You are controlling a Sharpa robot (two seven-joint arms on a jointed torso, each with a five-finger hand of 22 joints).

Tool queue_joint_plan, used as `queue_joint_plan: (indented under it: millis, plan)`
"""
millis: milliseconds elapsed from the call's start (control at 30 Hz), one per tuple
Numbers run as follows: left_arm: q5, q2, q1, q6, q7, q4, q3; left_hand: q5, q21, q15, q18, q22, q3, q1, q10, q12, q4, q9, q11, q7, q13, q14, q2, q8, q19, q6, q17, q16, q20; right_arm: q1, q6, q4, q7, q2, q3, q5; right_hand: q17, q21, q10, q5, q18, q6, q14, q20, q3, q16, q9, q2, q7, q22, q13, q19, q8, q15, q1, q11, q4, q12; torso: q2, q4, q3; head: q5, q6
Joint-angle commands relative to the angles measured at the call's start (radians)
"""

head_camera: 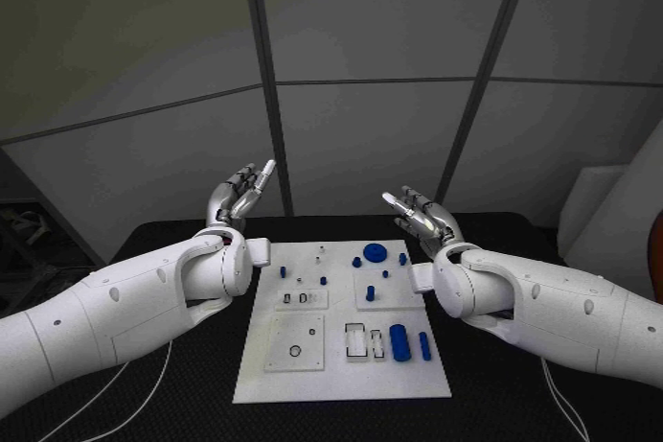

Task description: Assemble the parts on the task board

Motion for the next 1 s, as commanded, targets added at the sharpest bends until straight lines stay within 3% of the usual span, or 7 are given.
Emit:
queue_joint_plan:
  millis: [33,300,333,633,800,867,1000]
  plan:
    - [0.024,0.006,0.005,0.078,0.037,-0.013,0.003,0.010,0.006,0.005,-0.020,0.003,-0.004,0.049,0.018,0.010,0.017,0.002,0.003,0.006,0.003,0.011,-0.003,0.004,0.003,0.018,0.002,0.006,0.015,0.007,0.195,-0.027,-0.093,0.012,0.006,-0.100,0.008,0.022,0.047,0.011,0.042,0.054,0.050,0.019,0.028,0.013,0.008,0.005,0.105,0.012,0.008,0.031,0.015,0.019,0.091,0.022,-0.027,0.013,0.000,0.0000,-0.0001,0.000,0.000]
    - [0.024,0.006,0.005,0.079,0.038,-0.014,0.004,0.009,0.010,0.014,-0.021,0.005,-0.010,0.055,0.020,0.018,0.016,0.003,0.015,0.019,0.003,0.018,0.009,0.005,0.007,0.023,0.003,0.007,0.018,0.012,0.278,-0.066,-0.135,0.029,0.015,-0.138,0.048,0.166,0.468,0.043,0.038,0.436,0.473,0.023,0.059,0.105,0.052,0.003,0.127,0.081,0.048,0.283,0.107,0.039,0.240,0.049,-0.128,0.098,0.000,0.0000,-0.0001,0.000,0.000]
    - [0.025,-0.021,0.005,0.108,0.026,-0.021,0.004,0.009,0.011,0.016,-0.021,0.006,-0.011,0.056,0.023,0.021,0.016,0.003,0.018,0.022,0.004,0.021,0.012,0.006,0.008,0.026,0.003,0.007,0.019,0.017,0.133,-0.091,-0.108,-0.001,0.015,-0.362,0.051,0.202,0.548,0.047,0.033,0.503,0.557,0.024,0.062,0.118,0.057,0.003,0.128,0.095,0.050,0.349,0.120,0.040,0.254,0.051,-0.142,0.108,0.006,0.0049,-0.0045,-0.009,-0.011]
    - [0.025,-0.050,0.005,0.132,0.027,0.005,0.003,0.007,0.048,0.059,-0.028,0.025,-0.020,0.104,0.145,0.087,0.004,0.022,0.063,0.067,0.014,0.109,0.059,0.040,0.063,0.188,0.012,0.018,0.047,0.031,0.088,-0.139,-0.115,0.007,0.016,-0.557,0.056,0.304,0.845,0.051,0.050,0.768,0.846,0.015,0.076,0.155,0.063,-0.012,0.104,0.123,0.053,0.561,0.155,0.020,0.294,0.023,-0.195,0.131,0.007,0.0052,-0.0049,-0.006,-0.022]
    - [0.006,-0.085,0.005,0.154,0.013,0.047,0.003,0.009,0.165,0.104,-0.030,0.084,-0.040,0.151,0.315,0.155,-0.027,0.040,0.107,0.108,0.021,0.374,0.088,0.103,0.282,0.373,0.035,0.069,0.089,0.057,0.105,-0.155,-0.145,0.018,0.016,-0.687,0.059,0.362,0.929,0.076,0.051,0.829,0.944,-0.019,0.099,0.156,0.054,-0.020,0.082,0.138,0.052,0.672,0.142,-0.014,0.300,-0.002,-0.223,0.113,0.020,0.0083,-0.0057,-0.009,-0.022]
    - [-0.003,-0.103,0.005,0.160,0.003,0.072,0.003,0.011,0.247,0.112,-0.039,0.122,-0.047,0.167,0.380,0.179,-0.046,0.050,0.120,0.123,0.024,0.574,0.098,0.140,0.435,0.466,0.053,0.118,0.089,0.072,0.125,-0.159,-0.165,0.020,0.016,-0.748,0.059,0.372,0.945,0.089,0.051,0.843,0.965,-0.027,0.108,0.151,0.052,-0.023,0.078,0.140,0.052,0.686,0.135,-0.019,0.301,-0.007,-0.232,0.102,0.030,0.0108,-0.0058,-0.011,-0.020]
    - [-0.010,-0.136,0.005,0.171,-0.013,0.121,0.003,0.012,0.305,0.094,-0.025,0.140,-0.062,0.187,0.463,0.199,-0.077,0.053,0.106,0.113,0.022,0.722,0.108,0.170,0.530,0.529,0.058,0.158,0.083,0.100,0.169,-0.163,-0.212,0.025,0.016,-0.868,0.063,0.418,0.981,0.088,0.052,0.874,1.017,-0.047,0.119,0.152,0.052,-0.033,0.069,0.158,0.052,0.740,0.128,-0.038,0.298,-0.018,-0.245,0.087,0.052,0.0172,-0.0081,-0.019,-0.016]
